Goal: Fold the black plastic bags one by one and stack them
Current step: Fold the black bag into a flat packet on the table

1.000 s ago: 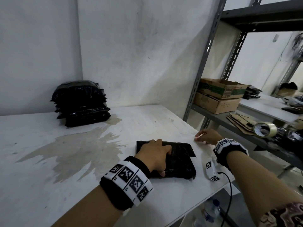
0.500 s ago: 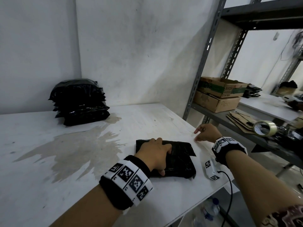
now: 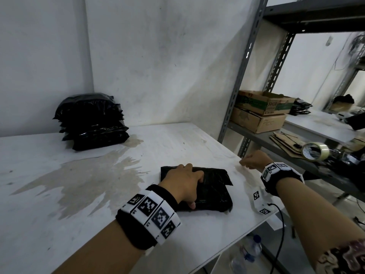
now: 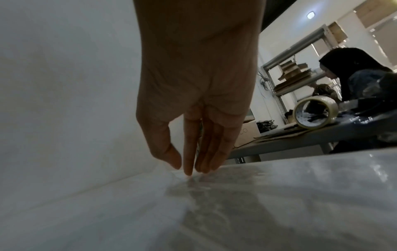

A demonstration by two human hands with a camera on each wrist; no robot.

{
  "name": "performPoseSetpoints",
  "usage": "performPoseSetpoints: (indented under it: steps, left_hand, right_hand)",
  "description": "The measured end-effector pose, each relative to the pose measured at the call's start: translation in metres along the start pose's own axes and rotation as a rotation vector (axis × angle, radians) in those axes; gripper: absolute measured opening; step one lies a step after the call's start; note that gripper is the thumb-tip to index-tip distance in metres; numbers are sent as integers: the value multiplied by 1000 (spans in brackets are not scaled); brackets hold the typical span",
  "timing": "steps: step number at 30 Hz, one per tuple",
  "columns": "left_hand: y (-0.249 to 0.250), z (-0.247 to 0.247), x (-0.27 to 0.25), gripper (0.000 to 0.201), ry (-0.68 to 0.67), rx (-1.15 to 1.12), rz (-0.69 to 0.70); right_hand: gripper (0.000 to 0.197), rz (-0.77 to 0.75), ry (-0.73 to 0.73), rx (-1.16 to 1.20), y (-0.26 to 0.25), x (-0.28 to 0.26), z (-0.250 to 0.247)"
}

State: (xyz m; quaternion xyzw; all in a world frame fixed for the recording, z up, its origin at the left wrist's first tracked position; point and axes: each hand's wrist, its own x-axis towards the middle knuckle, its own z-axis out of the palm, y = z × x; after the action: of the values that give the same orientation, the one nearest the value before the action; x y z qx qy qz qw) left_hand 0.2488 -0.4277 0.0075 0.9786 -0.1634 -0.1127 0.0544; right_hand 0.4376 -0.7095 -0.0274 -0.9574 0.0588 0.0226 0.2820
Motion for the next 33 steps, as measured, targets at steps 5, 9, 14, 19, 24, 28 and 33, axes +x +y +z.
performPoseSetpoints:
  steps: [5, 9, 14, 19, 24, 28, 33]
  left_hand:
    - [-1, -1, -1, 71, -2, -2, 1]
    - [-1, -1, -2, 71, 4, -8, 5]
    - [-2, 0, -3, 72, 4, -7, 6]
    - [-2, 1, -2, 73, 2, -3, 8]
    - [-1, 1, 0, 73, 3, 0, 2]
    - [-1, 1, 0, 73, 1, 3, -4]
    - [-1, 2, -1, 73, 5, 8, -5]
  right_hand:
    - [21, -13, -26, -19, -1, -4, 0]
    - [23, -7, -40, -71, -4, -5, 2]
    - [9, -89, -57, -241, -15, -12, 7]
    - [10, -101, -59, -333, -25, -17, 9]
    - [15, -63, -108, -202, -25, -14, 7]
    - [16, 7, -90, -82, -18, -15, 1]
    - [39, 81, -81, -72, -8, -15, -3]
